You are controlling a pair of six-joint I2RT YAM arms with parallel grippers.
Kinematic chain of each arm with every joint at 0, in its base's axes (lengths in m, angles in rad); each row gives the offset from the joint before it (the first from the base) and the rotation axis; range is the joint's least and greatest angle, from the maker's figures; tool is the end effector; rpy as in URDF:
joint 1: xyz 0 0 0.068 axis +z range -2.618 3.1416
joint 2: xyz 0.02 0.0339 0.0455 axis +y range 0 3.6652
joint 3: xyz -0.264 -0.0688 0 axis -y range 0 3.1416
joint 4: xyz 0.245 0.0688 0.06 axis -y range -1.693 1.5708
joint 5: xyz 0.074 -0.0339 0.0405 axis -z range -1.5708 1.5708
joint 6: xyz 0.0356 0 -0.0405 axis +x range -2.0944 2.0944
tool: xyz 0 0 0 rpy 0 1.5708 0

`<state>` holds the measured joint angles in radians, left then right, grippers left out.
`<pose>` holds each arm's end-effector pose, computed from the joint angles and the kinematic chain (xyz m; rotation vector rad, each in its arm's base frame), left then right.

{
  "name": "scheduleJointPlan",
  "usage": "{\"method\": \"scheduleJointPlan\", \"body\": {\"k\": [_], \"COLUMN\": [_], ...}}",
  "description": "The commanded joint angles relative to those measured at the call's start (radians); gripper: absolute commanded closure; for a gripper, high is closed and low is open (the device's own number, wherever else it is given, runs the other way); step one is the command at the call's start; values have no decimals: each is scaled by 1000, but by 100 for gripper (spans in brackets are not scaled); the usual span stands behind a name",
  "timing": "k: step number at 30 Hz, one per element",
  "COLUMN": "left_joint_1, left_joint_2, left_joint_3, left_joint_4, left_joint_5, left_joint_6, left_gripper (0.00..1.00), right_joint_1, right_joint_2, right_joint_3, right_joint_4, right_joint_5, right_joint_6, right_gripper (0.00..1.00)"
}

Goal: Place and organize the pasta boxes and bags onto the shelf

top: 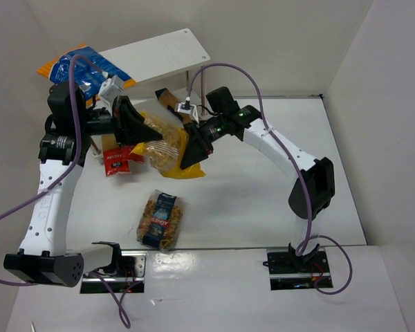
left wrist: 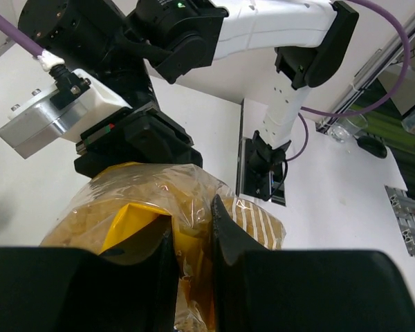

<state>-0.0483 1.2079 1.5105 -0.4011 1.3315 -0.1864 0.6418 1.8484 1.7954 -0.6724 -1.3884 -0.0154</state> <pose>0.2224 -0.0454 0.4825 0.9150 1.4944 -1.2650 0.2998 0.2677 0.3610 -1.3867 1.6909 1.9057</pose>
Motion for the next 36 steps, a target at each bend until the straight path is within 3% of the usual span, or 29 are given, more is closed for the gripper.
{"method": "scheduleJointPlan", "body": {"k": [1,3,5,7,9,13,15,26,30,36], "left_joint_1": [-4,-4,-4,-4,-4,-4,-4,-4,-4,-4], "left_joint_2": [4,-7,-33,-56,-68,-103,-113,-215,-252,-304], "left_joint_3": [-38,-48,-58,-73,-110,-167,-179,-170,-148,-237], "left_joint_4": [125,79,0,-56,-65,-76,-88,-214,-251,-260], "left_joint_5": [-51,-106,-168,-273,-365,-480,-512,-672,-799,-936], "left_joint_6": [45,114,221,277,317,358,389,449,458,458], "left_gripper": [100,97,67,53,33,6,1,1,1,1], "right_joint_1": [62,26,-30,-79,-106,-125,-125,-155,-197,-252], "right_joint_2": [-34,-70,-122,-167,-221,-288,-313,-348,-348,-292], "right_joint_3": [82,73,45,-13,-69,-120,-131,-151,-151,-25], "right_joint_4": [-44,-4,51,132,181,218,218,241,261,248], "right_joint_5": [-236,-236,-164,-100,-87,-44,-64,-72,-43,23], "right_joint_6": [-113,-100,-48,8,32,32,42,31,31,40], "right_gripper": [100,100,100,100,100,100,100,100,100,100]}}
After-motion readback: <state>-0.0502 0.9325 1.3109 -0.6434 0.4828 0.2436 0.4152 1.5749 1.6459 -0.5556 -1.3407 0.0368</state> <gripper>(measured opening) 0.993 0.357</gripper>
